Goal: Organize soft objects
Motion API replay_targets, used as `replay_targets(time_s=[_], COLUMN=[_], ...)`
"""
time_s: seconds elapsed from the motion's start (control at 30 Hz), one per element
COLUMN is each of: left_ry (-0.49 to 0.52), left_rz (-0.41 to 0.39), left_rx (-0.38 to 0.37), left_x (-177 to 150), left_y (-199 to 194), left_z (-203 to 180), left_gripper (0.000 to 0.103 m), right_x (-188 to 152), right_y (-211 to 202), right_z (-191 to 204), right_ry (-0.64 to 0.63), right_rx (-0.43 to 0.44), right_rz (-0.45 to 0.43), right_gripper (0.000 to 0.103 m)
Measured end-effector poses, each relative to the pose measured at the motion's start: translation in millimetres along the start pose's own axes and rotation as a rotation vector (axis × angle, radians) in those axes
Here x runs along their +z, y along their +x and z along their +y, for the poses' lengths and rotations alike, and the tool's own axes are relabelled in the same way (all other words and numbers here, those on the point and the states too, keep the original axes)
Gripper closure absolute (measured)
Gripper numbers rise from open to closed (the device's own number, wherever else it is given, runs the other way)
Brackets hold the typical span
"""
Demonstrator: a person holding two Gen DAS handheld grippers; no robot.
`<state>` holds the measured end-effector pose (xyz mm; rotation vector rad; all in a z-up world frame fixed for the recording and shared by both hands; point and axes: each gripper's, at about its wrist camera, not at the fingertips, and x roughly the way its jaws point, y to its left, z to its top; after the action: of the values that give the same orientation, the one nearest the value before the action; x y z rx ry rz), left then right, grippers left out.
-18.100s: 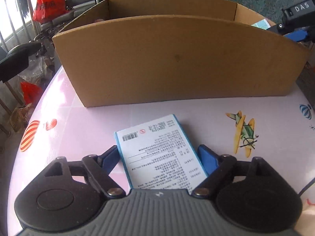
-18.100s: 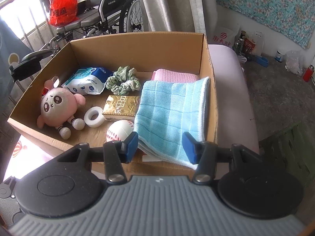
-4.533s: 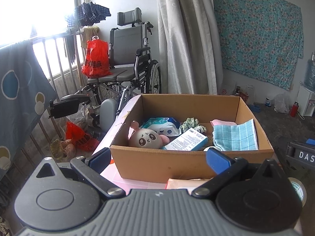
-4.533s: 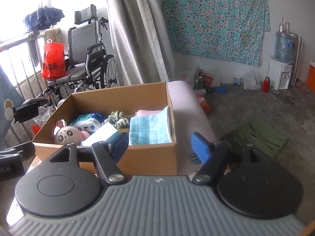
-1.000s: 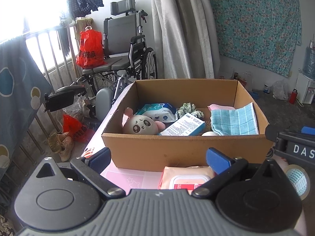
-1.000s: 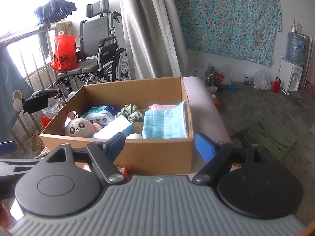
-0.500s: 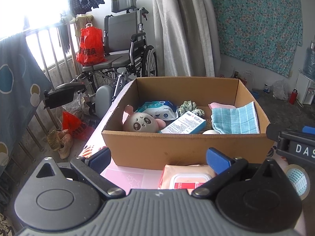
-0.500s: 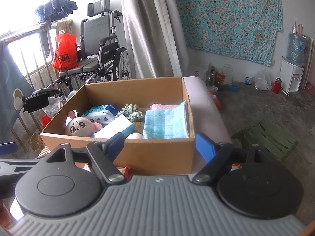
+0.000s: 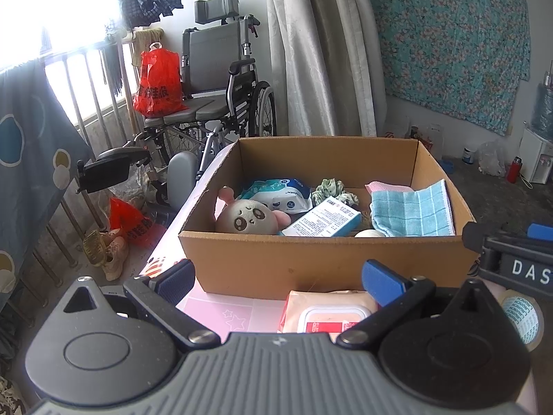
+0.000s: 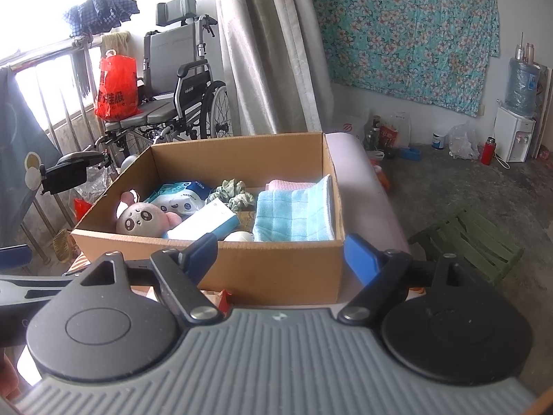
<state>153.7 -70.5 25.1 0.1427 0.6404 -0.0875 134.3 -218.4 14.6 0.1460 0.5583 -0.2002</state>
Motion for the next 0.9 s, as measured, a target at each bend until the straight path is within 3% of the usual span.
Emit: replay_targets(time_s=[0.9], left_ry=[0.001], left_rz=[0.001], left_rx=[-0.005], left_x=[1.1], left_y=[-0.8], left_z=[-2.2], left_gripper=[0.000], right_x=[-0.3], right_y=[2.8], right_z=[-2.2], right_ry=[0.008], right_rx=[0.003], right_rz=[0.007], right_gripper=[0.021])
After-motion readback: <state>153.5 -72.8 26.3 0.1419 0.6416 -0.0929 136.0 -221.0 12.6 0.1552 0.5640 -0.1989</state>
